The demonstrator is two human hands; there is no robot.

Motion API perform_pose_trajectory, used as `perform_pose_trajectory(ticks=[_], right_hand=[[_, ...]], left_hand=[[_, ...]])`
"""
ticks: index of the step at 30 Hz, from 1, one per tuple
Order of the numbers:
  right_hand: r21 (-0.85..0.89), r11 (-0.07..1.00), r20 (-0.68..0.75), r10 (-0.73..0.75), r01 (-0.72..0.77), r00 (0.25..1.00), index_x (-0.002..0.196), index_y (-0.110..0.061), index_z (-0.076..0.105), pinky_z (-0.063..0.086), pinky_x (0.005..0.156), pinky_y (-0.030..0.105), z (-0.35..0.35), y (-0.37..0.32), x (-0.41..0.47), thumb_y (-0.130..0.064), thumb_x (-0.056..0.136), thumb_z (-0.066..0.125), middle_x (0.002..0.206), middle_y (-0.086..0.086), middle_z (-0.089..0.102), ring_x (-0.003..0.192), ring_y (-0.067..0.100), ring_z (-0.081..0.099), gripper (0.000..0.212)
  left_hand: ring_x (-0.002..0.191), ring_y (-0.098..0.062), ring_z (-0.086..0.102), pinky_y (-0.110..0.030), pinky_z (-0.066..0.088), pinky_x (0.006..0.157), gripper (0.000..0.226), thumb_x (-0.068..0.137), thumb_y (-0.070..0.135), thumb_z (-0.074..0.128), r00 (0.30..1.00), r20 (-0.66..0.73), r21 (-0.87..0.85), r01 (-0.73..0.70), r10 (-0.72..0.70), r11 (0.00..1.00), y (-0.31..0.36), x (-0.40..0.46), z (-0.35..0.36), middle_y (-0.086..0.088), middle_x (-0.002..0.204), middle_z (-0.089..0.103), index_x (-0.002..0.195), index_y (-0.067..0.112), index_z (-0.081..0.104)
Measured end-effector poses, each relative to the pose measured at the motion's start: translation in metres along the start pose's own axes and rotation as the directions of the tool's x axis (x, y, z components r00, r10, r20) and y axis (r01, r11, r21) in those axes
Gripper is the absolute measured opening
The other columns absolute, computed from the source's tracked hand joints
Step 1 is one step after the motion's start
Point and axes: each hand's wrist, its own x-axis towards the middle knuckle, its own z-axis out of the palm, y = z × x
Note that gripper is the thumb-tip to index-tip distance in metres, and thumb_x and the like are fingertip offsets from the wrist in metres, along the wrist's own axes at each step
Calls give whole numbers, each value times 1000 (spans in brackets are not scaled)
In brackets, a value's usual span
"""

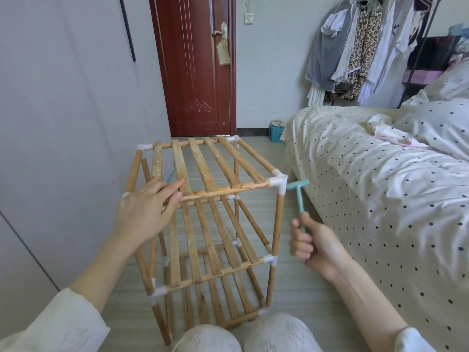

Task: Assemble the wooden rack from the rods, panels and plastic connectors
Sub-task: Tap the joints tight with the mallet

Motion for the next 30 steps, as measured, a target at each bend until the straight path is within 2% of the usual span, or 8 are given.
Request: perform_pose_trajectory(ticks=[6,9,13,18,23,25,27,30], right_hand=[[380,921,-15,-89,88,996,68,-17,43,14,32,17,-9,-12,-1,-35,102,22,38,-9,23,27,5,20,44],[167,986,117,-26,6,993,68,-14,45,11,33,17,0,-4,-6,-34,102,26,38,-9,22,26,4,20,43],[136,943,-59,-299,304,952,69,-18,38,11,34,18,8,-15,-6,-38,103,22,39,-10,21,28,4,16,42],[-313,947,-13,-82,74,997,69,-15,38,12,33,15,8,9,-6,-34,103,27,43,-8,22,31,6,16,41],[-433,789,-5,-486,436,874,68,-15,37,16,35,13,26,-22,-9,-32,103,27,40,-9,25,33,6,19,41],[-570,743,13,-420,352,907,66,-15,39,17,36,15,32,-22,-7,-34,102,29,42,-7,28,35,7,21,43],[-701,701,-28,-215,134,976,65,-16,39,15,36,17,33,-21,-6,-36,101,31,43,-7,28,35,9,20,42],[-663,703,-9,-349,256,937,65,-16,38,17,34,16,39,-29,-9,-34,101,32,42,-7,27,35,8,20,41]], left_hand=[[124,-18,52,-29,49,58,56,94,53,12,1000,15,-3,7,-7,1000,2,0,0,10,108,66,132,38,50],[125,-18,51,-31,51,60,56,94,53,12,1000,15,-13,13,-13,1000,1,-1,-3,10,109,66,132,38,50],[118,-19,56,-29,49,58,54,94,52,14,1000,4,-16,-1,1,1000,3,-1,-4,9,107,66,131,38,51],[102,-21,65,-31,49,53,52,95,51,18,1000,-20,-15,-3,3,1000,3,-2,-7,7,103,68,128,36,55],[112,-20,60,-29,49,55,54,95,52,15,1000,-20,-10,3,-3,1000,5,0,-3,7,103,68,129,36,54],[119,-20,56,-34,52,59,54,95,52,15,1000,-10,-13,9,-9,1000,3,-1,-2,8,105,67,130,37,53],[121,-20,55,-34,52,59,54,95,52,15,1000,-10,-21,12,-12,1000,2,-3,-2,8,105,67,129,37,53],[120,-19,55,-35,53,59,54,95,52,15,1000,-16,-12,14,-14,1000,4,-1,-2,10,104,68,128,37,55]])
